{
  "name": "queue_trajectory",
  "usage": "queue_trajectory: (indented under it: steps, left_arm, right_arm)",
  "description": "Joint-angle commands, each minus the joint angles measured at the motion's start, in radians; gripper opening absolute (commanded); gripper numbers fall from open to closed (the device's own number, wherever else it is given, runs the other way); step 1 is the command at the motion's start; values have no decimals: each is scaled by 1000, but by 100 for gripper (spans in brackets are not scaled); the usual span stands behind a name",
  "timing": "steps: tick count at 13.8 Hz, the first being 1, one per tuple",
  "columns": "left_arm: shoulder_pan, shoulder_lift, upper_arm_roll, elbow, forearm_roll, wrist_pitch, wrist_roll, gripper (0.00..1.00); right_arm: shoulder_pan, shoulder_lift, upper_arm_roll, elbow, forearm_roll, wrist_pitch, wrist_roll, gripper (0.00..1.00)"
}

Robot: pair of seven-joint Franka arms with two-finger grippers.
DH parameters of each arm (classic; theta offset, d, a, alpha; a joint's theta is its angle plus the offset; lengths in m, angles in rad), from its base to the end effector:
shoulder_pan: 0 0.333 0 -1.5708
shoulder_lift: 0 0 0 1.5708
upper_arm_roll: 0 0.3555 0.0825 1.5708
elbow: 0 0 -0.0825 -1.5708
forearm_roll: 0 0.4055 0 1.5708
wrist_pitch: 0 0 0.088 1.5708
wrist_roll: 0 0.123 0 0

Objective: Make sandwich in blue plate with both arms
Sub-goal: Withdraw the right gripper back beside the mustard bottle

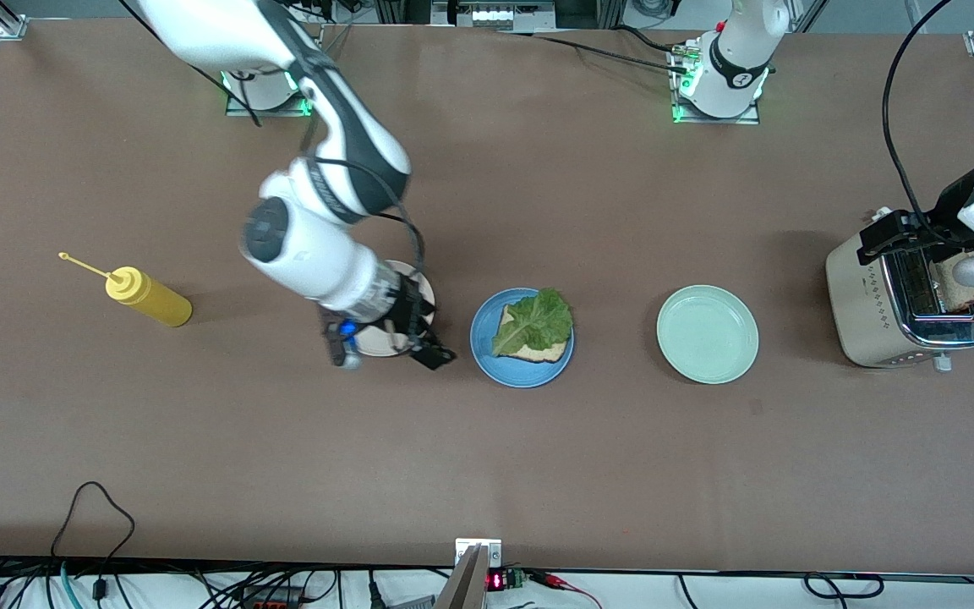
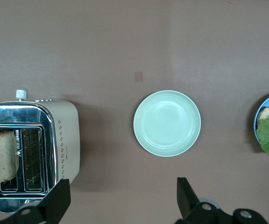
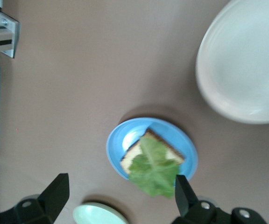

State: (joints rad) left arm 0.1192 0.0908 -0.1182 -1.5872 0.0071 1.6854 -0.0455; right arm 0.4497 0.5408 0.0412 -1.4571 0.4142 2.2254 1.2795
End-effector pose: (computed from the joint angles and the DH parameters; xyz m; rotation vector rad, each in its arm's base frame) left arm 0.6151 0.0045 0.5962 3.1369 0.0725 0.0125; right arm 0.6754 0.3742 0.4065 -2.3810 1.3227 0.2068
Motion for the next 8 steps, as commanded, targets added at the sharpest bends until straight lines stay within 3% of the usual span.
queue_trajectory:
  steps: [1, 3, 8]
  left_arm:
    - [4, -10, -1, 0, -9, 4, 7, 100]
    - [5, -6, -1, 0, -7, 7, 7, 100]
    - [10, -6, -1, -2, -1, 25, 9, 100]
  right_arm:
    - [-100, -174, 13, -163, 3, -111, -214, 100]
    - [-190, -241, 12, -180, 2, -240, -389, 100]
    - [-402, -415, 12, -276, -109, -467, -802, 100]
